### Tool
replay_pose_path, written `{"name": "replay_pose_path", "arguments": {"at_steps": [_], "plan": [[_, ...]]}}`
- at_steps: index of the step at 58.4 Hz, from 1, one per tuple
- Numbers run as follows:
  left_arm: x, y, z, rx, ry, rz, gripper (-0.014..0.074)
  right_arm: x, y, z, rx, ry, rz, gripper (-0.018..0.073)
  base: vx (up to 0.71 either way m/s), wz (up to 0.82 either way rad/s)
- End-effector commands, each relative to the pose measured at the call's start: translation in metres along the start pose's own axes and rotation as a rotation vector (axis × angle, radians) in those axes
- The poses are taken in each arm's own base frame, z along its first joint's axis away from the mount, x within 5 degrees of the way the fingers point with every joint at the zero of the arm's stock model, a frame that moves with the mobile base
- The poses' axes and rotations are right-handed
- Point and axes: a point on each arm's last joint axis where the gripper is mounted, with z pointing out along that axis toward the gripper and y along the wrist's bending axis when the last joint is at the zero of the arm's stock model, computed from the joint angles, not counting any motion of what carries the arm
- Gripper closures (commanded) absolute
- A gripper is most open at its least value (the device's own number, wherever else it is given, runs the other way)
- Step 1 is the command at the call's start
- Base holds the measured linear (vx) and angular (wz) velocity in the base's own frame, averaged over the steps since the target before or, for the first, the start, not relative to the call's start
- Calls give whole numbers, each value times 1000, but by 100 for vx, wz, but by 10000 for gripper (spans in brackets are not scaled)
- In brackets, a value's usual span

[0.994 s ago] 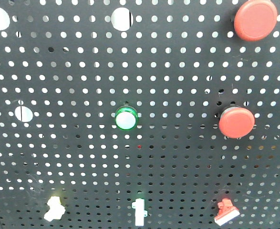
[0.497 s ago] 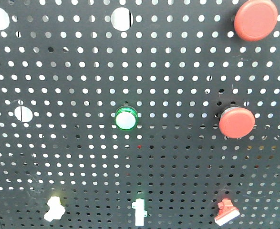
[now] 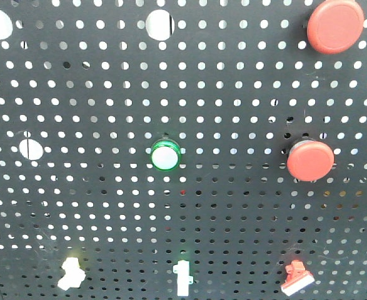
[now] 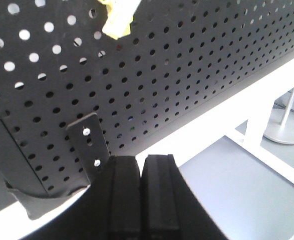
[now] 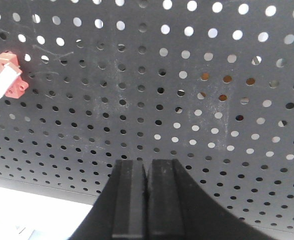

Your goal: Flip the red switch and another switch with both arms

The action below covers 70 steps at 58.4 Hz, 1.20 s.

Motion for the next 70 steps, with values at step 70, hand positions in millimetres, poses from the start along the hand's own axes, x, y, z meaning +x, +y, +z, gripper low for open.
{"name": "replay_pose_path", "arguments": {"at_steps": [70], "plan": [[64,20,-23,-477,-452,-187,594,-15,0,-3,-5,-89,-8,566,0,0]]}}
